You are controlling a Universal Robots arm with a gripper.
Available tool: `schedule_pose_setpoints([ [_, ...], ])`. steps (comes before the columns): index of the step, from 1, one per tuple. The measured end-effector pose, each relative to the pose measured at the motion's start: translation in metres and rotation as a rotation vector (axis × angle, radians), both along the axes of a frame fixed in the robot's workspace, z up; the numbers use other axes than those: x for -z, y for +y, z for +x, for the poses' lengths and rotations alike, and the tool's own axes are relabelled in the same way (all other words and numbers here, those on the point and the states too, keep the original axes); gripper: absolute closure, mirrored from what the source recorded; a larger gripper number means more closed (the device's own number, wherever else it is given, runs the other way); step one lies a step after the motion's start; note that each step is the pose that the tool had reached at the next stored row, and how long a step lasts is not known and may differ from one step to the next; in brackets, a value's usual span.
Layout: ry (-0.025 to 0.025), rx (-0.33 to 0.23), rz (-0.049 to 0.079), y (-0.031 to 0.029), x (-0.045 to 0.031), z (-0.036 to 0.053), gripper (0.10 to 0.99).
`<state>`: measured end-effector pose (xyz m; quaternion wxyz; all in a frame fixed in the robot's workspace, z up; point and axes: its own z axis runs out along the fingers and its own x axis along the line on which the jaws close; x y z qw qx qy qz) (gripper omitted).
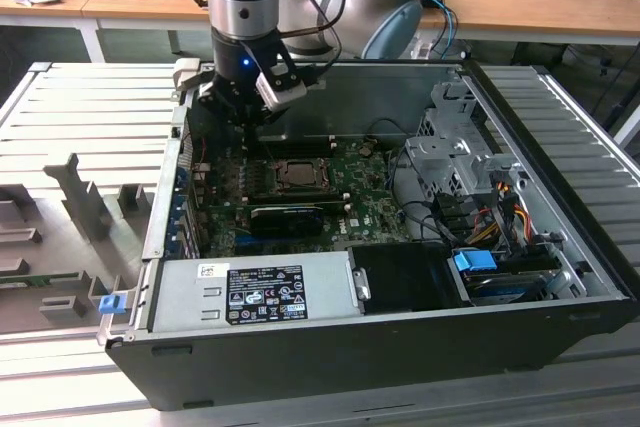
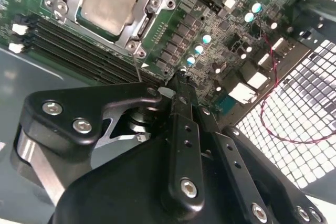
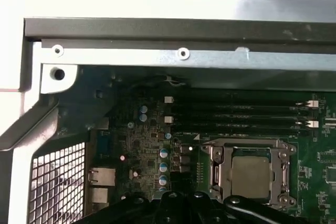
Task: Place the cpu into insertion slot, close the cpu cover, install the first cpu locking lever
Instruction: 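Close the cpu cover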
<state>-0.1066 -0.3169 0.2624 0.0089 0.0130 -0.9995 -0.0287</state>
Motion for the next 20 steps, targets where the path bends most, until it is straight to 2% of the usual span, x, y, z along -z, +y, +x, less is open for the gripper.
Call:
schedule_pose_setpoints([
  [3,0.0001,0.000,0.001,0.0035,0.0031,-0.0009,0.980],
  [10,0.0001,0.000,0.006,0.0171,0.0068,-0.0028,0.980],
  [13,0.0000,0.000,0.006,0.0182,0.0070,-0.0022,0.980],
  [20,0.0001,0.000,0.006,0.0183,0.0070,0.0063,0.980],
])
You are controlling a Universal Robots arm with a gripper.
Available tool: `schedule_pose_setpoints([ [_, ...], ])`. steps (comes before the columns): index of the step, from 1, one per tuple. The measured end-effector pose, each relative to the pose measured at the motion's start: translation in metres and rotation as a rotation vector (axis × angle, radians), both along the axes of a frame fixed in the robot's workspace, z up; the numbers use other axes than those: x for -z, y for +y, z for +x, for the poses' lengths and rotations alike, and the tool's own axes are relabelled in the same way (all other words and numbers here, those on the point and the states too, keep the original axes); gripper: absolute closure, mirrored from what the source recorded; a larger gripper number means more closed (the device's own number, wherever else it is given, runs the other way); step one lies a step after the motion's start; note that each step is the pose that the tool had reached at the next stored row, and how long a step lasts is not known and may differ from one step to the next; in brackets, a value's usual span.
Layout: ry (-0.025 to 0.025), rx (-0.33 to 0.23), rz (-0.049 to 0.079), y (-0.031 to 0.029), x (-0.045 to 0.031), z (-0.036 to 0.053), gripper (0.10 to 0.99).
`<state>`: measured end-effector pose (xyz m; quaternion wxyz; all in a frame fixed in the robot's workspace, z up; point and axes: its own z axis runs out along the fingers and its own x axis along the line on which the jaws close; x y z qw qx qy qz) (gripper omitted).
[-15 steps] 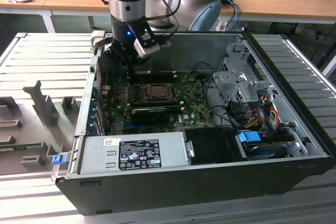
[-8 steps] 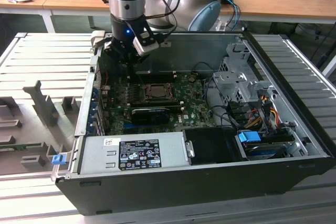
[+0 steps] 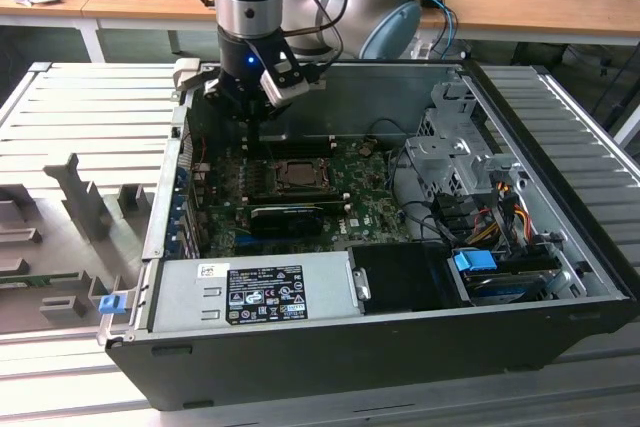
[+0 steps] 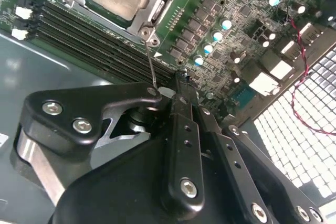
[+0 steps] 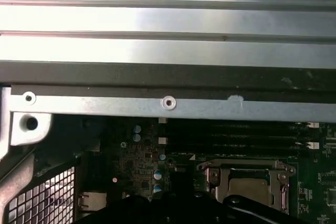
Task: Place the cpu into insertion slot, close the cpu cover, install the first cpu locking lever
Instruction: 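Close the cpu cover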
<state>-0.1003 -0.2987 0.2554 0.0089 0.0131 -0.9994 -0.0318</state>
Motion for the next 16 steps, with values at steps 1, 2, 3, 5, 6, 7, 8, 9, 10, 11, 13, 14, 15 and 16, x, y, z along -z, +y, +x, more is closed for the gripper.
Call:
schedule_pose_setpoints([
  [1,0.0000,0.000,0.000,0.0000,0.0000,0.0007,0.980],
  [2,-0.0001,0.000,0.000,0.0000,0.0000,0.0020,0.980],
  [3,0.0000,0.000,0.000,0.0000,0.0000,0.0025,0.980],
  [5,-0.0001,0.000,0.000,0.0000,0.0000,0.0036,0.980],
  [6,-0.0001,0.000,0.000,0.0000,0.0000,0.0040,0.980],
  [7,-0.0001,0.000,0.000,0.0000,0.0000,0.0043,0.980],
  [8,-0.0001,0.000,0.000,0.0000,0.0000,0.0049,0.980],
  [9,-0.0001,0.000,0.000,0.0000,0.0000,0.0055,0.980],
  [10,-0.0001,0.000,0.000,0.0000,0.0000,0.0059,0.980],
  [11,-0.0001,0.000,0.000,0.0000,0.0000,0.0064,0.980],
  [13,-0.0001,0.000,0.000,0.0000,0.0000,0.0075,0.980],
  [14,-0.0001,0.000,0.000,0.0000,0.0000,0.0081,0.980],
  [15,-0.0001,0.000,0.000,0.0000,0.0001,0.0085,0.980],
  [16,-0.0001,0.000,0.000,0.0000,0.0001,0.0089,0.980],
])
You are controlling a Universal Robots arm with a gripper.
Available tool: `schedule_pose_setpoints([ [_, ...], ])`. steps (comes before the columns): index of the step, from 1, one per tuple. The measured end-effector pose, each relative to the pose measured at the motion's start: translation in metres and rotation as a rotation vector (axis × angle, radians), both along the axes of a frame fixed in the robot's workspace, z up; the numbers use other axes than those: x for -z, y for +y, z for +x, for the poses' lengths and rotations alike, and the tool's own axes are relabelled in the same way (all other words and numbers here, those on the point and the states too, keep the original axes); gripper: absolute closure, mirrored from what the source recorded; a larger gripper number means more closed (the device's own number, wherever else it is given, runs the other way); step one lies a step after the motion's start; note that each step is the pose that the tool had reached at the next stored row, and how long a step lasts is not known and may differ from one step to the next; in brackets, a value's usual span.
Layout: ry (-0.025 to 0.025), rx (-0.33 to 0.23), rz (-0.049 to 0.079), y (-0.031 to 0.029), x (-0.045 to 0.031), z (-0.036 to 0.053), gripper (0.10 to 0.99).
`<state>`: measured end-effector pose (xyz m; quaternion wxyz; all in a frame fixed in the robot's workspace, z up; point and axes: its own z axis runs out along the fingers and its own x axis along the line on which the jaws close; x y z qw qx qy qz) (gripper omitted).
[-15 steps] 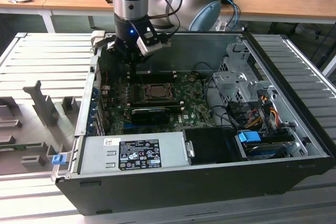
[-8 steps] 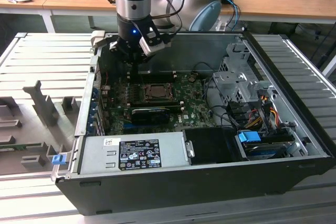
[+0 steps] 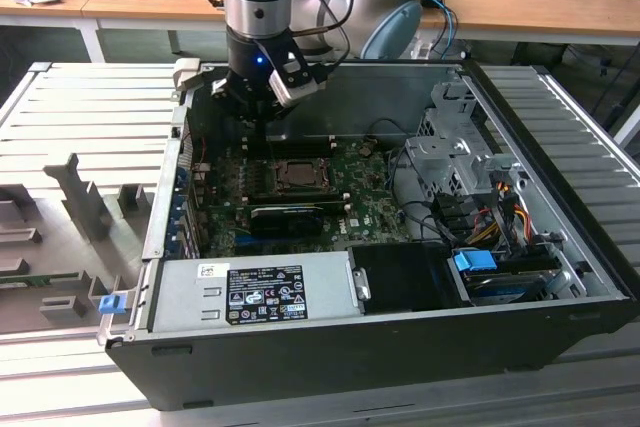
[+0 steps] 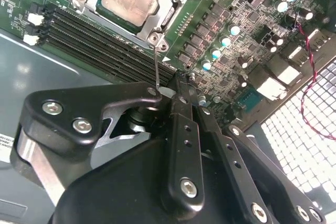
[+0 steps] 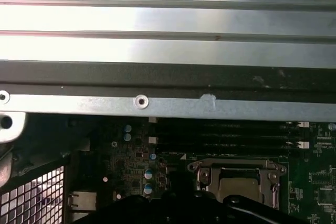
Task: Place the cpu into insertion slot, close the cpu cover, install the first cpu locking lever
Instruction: 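Close the cpu cover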
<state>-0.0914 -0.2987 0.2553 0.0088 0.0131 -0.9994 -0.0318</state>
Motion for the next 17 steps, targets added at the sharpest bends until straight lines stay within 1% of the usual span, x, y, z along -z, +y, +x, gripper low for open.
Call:
schedule_pose_setpoints([
  [17,0.0000,0.000,0.000,0.0000,0.0001,0.0055,0.980],
])
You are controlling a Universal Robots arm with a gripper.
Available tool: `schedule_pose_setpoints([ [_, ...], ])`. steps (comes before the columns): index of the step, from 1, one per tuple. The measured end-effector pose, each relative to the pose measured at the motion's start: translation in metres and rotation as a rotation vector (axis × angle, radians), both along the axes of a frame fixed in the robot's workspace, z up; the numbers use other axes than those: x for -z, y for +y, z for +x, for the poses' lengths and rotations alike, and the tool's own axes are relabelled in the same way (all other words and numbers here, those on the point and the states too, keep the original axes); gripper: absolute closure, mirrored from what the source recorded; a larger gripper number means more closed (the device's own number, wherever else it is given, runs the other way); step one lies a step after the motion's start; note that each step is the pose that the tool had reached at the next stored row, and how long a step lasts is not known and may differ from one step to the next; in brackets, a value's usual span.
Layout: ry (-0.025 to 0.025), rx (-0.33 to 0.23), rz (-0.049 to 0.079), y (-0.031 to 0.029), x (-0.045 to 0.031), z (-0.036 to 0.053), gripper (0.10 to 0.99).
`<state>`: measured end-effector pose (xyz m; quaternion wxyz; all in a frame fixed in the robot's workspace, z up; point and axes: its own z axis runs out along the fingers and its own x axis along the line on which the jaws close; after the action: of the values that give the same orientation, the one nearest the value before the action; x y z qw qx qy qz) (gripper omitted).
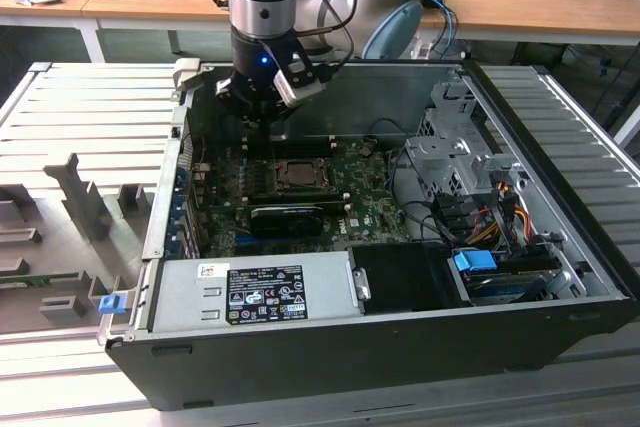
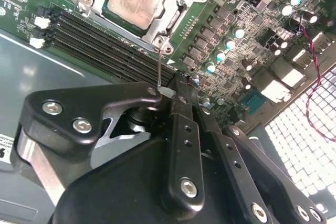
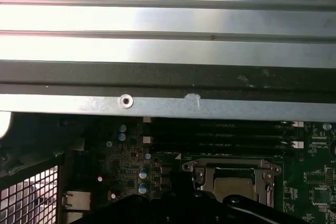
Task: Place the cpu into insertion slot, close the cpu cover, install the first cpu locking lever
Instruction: 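Close the cpu cover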
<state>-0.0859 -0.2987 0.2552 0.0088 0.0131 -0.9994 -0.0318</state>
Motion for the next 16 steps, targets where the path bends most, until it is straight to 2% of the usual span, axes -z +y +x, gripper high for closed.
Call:
schedule_pose_setpoints([
  [3,0.0000,0.000,0.000,0.0000,0.0001,0.0020,0.980],
  [7,0.0000,0.000,0.000,0.0000,0.0007,0.0094,0.980],
  [9,0.0000,0.000,0.000,0.0000,0.0014,0.0155,0.980],
  [11,0.0000,0.000,0.000,0.0000,0.0031,0.0266,0.980],
  [14,0.0000,0.000,0.000,-0.0004,0.0044,0.0293,0.980],
  [16,0.0000,0.000,0.018,-0.0007,0.0052,0.0293,0.980],
])
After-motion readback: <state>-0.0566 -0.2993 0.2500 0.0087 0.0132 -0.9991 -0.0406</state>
